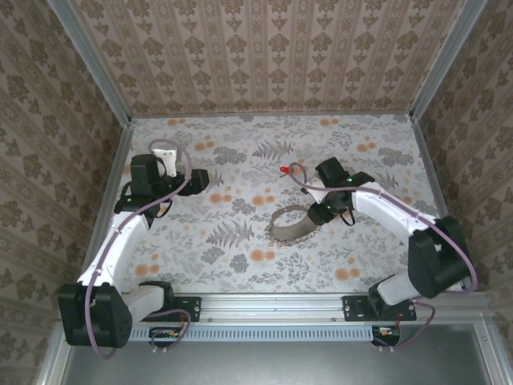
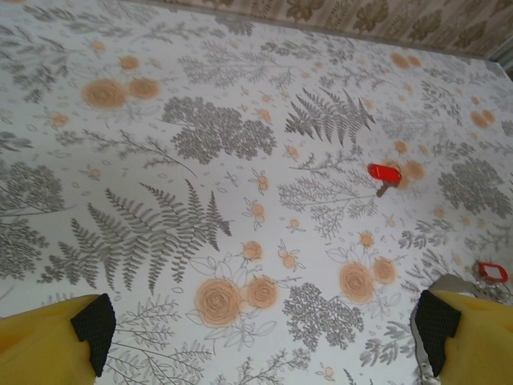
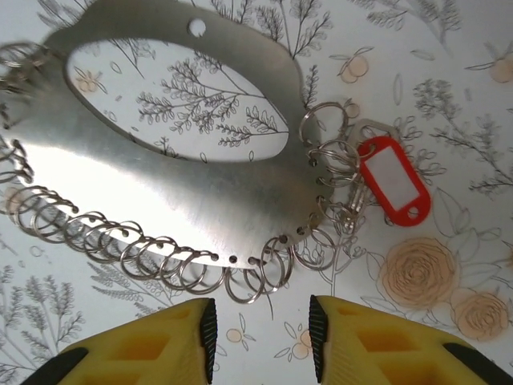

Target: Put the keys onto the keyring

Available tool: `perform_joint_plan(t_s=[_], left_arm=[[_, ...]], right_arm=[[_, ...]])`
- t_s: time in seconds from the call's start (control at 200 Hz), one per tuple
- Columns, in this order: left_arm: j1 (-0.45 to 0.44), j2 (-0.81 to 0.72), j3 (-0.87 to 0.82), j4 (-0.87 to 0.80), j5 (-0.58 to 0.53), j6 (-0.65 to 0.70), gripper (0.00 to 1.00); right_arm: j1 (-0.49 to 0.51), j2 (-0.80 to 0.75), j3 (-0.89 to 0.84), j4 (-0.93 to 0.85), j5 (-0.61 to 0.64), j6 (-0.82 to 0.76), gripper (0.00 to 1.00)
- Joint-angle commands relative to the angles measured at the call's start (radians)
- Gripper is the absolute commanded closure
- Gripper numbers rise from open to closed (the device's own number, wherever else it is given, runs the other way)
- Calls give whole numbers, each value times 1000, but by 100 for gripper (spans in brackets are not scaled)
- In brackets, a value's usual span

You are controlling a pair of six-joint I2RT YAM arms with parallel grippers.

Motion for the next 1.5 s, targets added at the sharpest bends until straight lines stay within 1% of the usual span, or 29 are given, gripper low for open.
perform_joint_plan(t_s=[0.0, 0.195, 0.345, 0.44, 0.6, 0.865, 0.995, 1.08, 1.265, 1.495], left_arm=[[-8, 3, 40, -49, 25, -5, 0], [-13, -8, 26, -38, -6, 12, 0], [-16, -7, 26, -36, -18, 24, 0], [-18, -13, 19, -36, -41, 26, 0], [-25, -20, 17, -39, -48, 36, 0], [-39, -30, 14, -44, -67, 49, 0], [-49, -35, 12, -46, -79, 56, 0], [-59, -36, 11, -47, -84, 63, 0], [-71, -35, 12, -53, -93, 73, 0], [-80, -35, 11, -54, -103, 79, 0]], right_arm=[[20, 52, 16, -107, 51, -1, 61], [30, 112, 19, -116, 88, 8, 61], [35, 148, 23, -62, 96, 9, 67], [39, 178, 49, -60, 95, 7, 71], [49, 182, 61, -40, 125, 4, 73], [49, 200, 69, -12, 164, -12, 72], [49, 203, 63, 11, 177, -8, 77], [49, 205, 60, 15, 174, -5, 76], [48, 204, 49, 5, 167, -12, 72], [49, 188, 52, -39, 160, -56, 72]])
